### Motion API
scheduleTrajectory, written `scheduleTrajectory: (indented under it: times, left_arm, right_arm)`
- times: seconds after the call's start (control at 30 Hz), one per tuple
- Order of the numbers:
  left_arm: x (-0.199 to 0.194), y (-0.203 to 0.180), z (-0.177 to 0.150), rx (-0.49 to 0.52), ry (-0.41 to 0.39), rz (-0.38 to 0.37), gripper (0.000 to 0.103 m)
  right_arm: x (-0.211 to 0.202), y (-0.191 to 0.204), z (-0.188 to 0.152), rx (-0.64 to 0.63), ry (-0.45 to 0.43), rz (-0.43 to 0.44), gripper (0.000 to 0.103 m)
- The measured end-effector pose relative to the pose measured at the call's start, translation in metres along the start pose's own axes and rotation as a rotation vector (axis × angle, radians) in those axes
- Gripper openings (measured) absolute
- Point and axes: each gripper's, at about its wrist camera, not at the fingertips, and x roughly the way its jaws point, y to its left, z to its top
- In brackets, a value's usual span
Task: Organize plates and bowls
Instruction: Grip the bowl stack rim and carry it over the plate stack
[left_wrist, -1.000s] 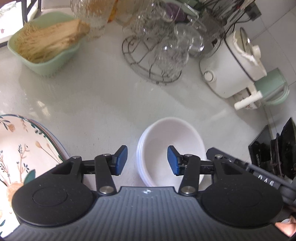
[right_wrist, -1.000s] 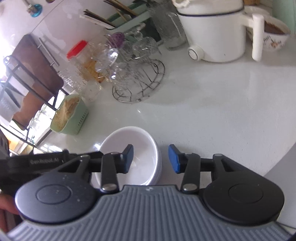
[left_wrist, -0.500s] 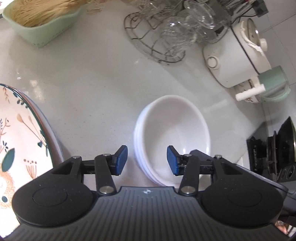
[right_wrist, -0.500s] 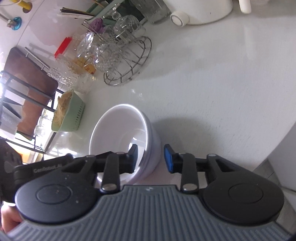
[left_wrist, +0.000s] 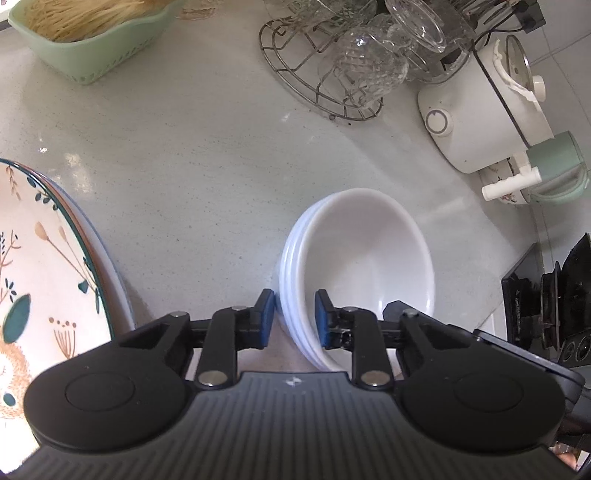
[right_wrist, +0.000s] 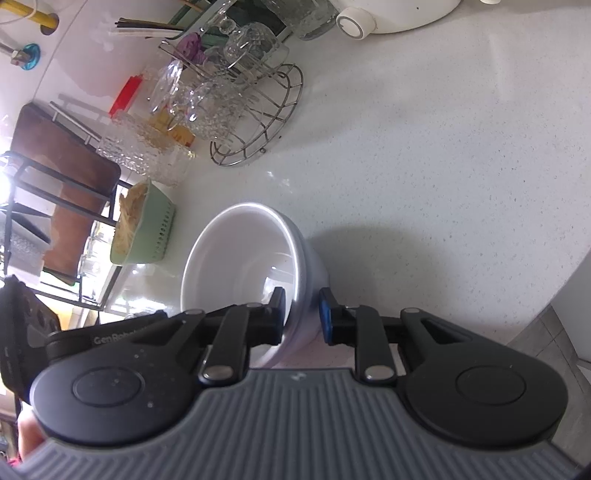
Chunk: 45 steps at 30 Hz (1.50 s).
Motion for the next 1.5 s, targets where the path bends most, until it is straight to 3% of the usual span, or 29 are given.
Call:
scheduleTrajectory:
  times: [0.37, 0.9, 1.3, 1.5]
  left_arm:
    - [-0.039, -0.003, -0.008, -0.026, -0.023, -0.035, 0.028]
    - [-0.140, -0.011, -0.011, -0.015, -0.128, -0.041, 0.028]
    - [-0.191, 0.043, -0.012, -0.090, -0.184, -0.025, 0.029]
    - [-0.205, 0.074, -0.009, -0.079, -0.195, -0.009, 0.029]
  right_arm:
    - [-0.024, 0.015, -0.004, 0.013, -0.012, 0.037, 0.022]
    - [-0.067, 0.070, -0.012, -0.021, -0.029, 0.080, 0.022]
    - [-0.049, 0.130, -0.023, -0.128, 0.034, 0.123, 0.022]
    - [-0.035, 0.163, -0.034, -0.199, 0.064, 0.128, 0.022]
